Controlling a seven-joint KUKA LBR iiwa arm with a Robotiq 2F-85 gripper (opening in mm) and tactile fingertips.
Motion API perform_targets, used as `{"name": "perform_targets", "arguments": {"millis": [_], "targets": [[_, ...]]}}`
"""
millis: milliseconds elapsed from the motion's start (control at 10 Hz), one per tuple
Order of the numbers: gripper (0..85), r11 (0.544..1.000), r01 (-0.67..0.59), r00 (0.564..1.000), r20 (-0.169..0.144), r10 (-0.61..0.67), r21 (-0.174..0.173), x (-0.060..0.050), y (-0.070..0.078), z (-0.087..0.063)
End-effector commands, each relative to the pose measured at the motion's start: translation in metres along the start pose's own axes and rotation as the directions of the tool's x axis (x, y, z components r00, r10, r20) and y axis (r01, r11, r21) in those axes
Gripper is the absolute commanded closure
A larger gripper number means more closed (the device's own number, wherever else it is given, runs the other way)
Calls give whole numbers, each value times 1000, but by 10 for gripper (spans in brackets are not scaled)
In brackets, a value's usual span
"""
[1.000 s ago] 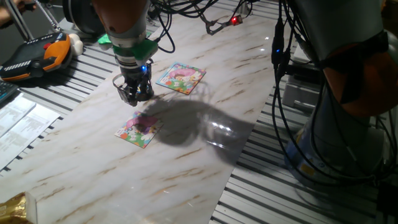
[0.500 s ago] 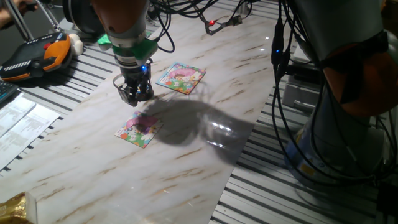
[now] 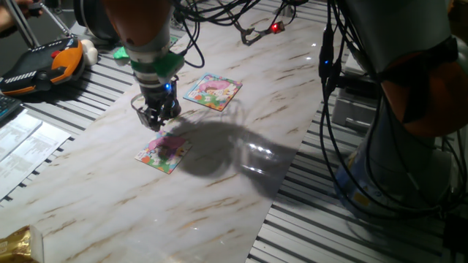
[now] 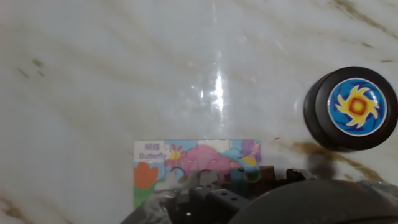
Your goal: Assemble one piece of a puzzle
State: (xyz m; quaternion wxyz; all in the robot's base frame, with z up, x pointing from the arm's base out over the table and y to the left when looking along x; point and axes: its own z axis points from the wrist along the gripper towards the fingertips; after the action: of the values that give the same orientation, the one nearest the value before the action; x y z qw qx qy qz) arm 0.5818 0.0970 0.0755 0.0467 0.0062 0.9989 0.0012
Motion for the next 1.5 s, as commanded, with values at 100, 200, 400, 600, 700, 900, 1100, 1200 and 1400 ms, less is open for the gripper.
{"name": "perform_targets", "arguments": {"millis": [100,200,400,600,700,900,1100,1200,1400], "targets": [[290,1000,6,1000,-2,-6,9,3,15,4],[290,1000,6,1000,-1,-6,6,6,20,9],[290,1000,-2,1000,4,2,1,9,30,19],[290,1000,-13,1000,7,14,-3,11,38,26],[290,1000,-18,1000,13,18,-4,12,42,29],[290,1000,-26,1000,14,26,-4,14,47,33],[290,1000,-27,1000,11,27,-4,14,50,36],[290,1000,-25,1000,7,25,0,13,52,38],[290,1000,-24,1000,-1,24,0,13,52,42]]}}
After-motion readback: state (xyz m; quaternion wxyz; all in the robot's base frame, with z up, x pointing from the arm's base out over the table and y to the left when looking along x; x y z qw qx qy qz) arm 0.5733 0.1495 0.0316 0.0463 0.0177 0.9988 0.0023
